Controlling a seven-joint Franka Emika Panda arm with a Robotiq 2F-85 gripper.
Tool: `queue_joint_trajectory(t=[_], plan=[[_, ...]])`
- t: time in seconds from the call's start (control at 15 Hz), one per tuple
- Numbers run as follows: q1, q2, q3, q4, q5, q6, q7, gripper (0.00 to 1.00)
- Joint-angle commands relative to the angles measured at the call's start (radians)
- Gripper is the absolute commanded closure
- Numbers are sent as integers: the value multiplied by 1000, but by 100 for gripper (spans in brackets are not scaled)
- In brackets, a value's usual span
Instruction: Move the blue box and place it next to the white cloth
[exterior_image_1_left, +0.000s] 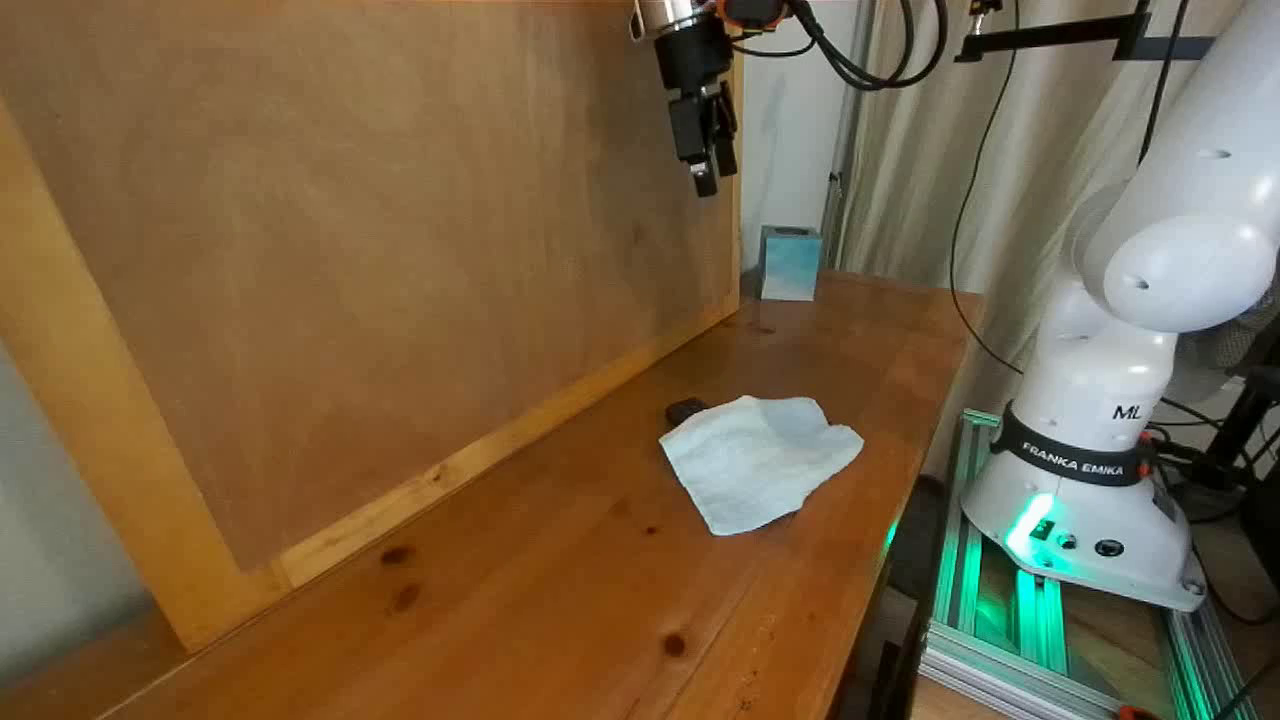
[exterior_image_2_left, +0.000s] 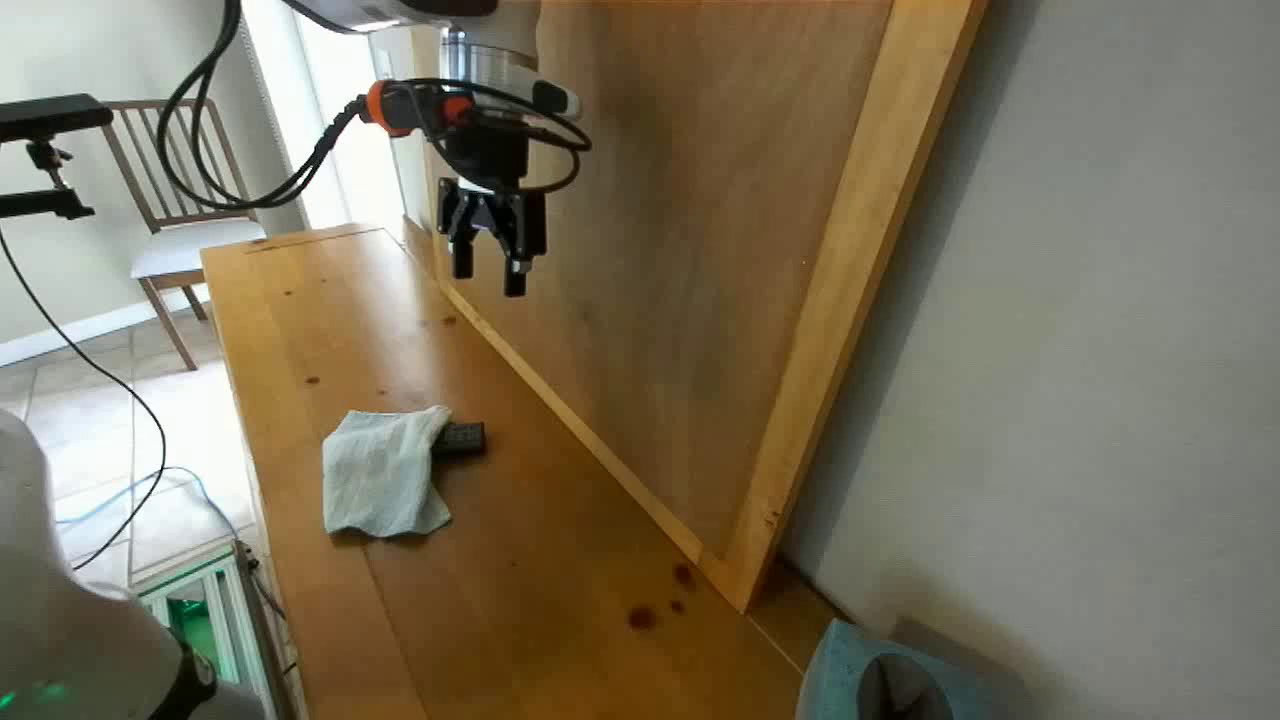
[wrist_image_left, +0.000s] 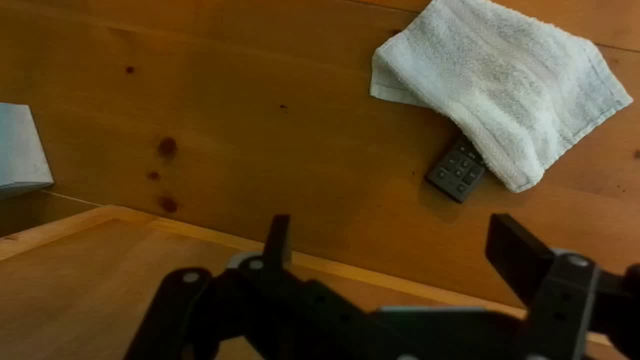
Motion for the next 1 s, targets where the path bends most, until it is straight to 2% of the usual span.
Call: queue_joint_trajectory(t=[0.0, 0.4, 0.67, 0.93], plan=[[19, 2, -16, 3, -3, -3, 4, 0], [19, 2, -16, 3, -3, -3, 4, 0], [-4, -93, -78, -99, 11, 152, -45, 0], [-34, -211, -184, -223, 28, 259, -157, 0]])
